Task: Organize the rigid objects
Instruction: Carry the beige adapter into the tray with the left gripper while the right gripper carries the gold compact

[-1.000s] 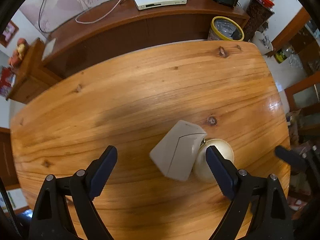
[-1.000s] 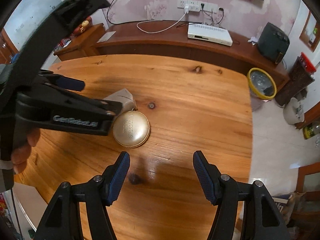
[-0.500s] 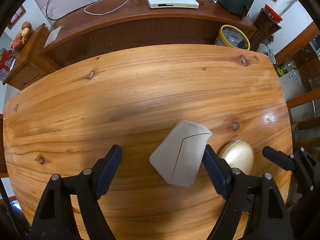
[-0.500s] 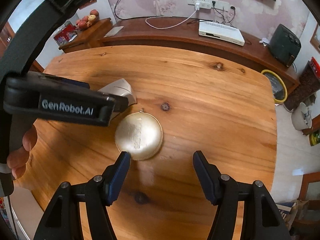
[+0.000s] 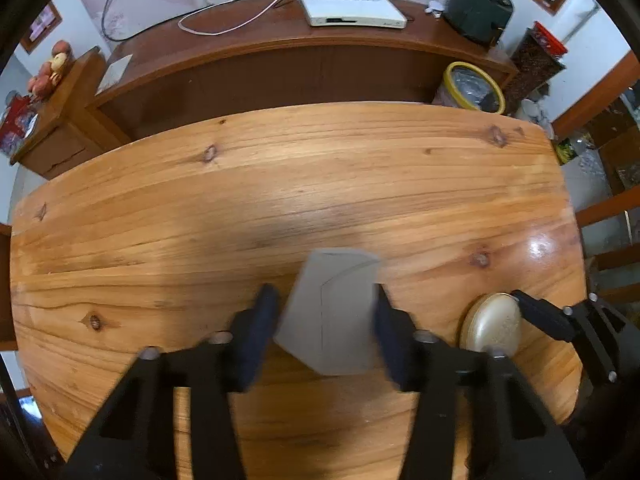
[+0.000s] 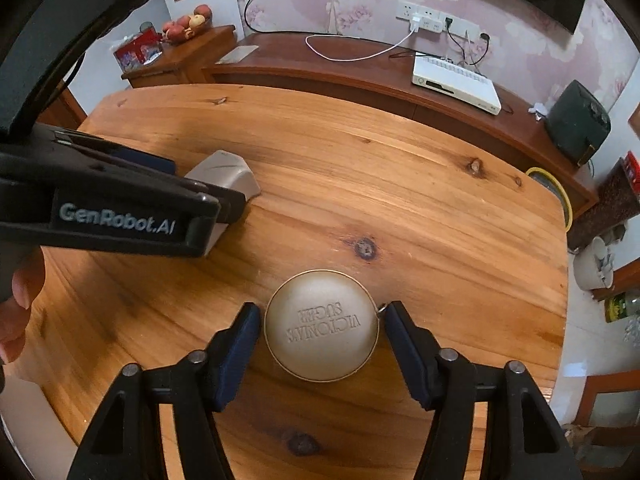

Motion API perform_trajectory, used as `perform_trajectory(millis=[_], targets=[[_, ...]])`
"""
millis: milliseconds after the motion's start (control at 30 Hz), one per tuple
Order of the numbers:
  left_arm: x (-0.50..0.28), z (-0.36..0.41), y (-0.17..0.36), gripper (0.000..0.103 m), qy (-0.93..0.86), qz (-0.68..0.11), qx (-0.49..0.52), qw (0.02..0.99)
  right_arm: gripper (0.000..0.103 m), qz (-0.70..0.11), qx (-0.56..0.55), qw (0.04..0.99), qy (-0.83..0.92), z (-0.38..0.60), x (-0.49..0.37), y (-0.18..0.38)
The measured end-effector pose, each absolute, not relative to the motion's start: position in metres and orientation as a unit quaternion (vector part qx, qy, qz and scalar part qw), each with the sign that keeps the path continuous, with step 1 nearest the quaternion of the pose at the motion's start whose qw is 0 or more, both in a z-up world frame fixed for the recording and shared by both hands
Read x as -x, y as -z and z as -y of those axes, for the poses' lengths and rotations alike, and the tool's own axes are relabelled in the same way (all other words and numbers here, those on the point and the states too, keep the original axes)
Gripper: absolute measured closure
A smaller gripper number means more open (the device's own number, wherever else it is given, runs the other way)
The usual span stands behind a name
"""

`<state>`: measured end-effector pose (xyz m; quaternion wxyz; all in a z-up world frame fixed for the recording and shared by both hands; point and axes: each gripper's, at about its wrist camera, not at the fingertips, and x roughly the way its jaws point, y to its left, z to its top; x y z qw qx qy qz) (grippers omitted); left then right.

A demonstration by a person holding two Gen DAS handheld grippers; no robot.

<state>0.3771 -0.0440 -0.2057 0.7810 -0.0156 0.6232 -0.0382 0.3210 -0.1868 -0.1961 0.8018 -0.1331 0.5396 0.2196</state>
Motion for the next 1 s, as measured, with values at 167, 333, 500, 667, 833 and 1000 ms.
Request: perform_trajectory(millis=[167, 333, 500, 667, 833, 1000], targets=[[-0.368, 0.042, 0.206, 0.055, 0.043, -0.623, 0.018, 0.781, 0.047, -0.542, 0.134, 0.802, -0.213, 0.191, -0.314, 0.196], [-0.354, 0.035, 0.192, 0.055, 0.044, -0.625, 0.026, 0.779, 0.047, -0.535, 0.143, 0.805, -0.212, 0.196, -0.297, 0.187], [-0.326, 0.023, 0.155, 0.055, 0.038, -0.617, 0.021, 0.786, 0.047, -0.513, 0.136, 0.820, -0.213, 0.205, -0.272, 0.159], [-0.282, 0.014, 0.110, 0.055, 0.046, -0.604, 0.016, 0.795, 0.047, -0.481, 0.115, 0.840, -0.224, 0.215, -0.234, 0.112], [-0.218, 0.012, 0.064, 0.055, 0.068, -0.578, -0.006, 0.813, 0.047, -0.441, 0.091, 0.858, -0.246, 0.219, -0.180, 0.062], [-0.161, 0.010, 0.037, 0.055, 0.088, -0.563, -0.002, 0.822, 0.047, -0.402, 0.074, 0.874, -0.263, 0.219, -0.119, 0.023]])
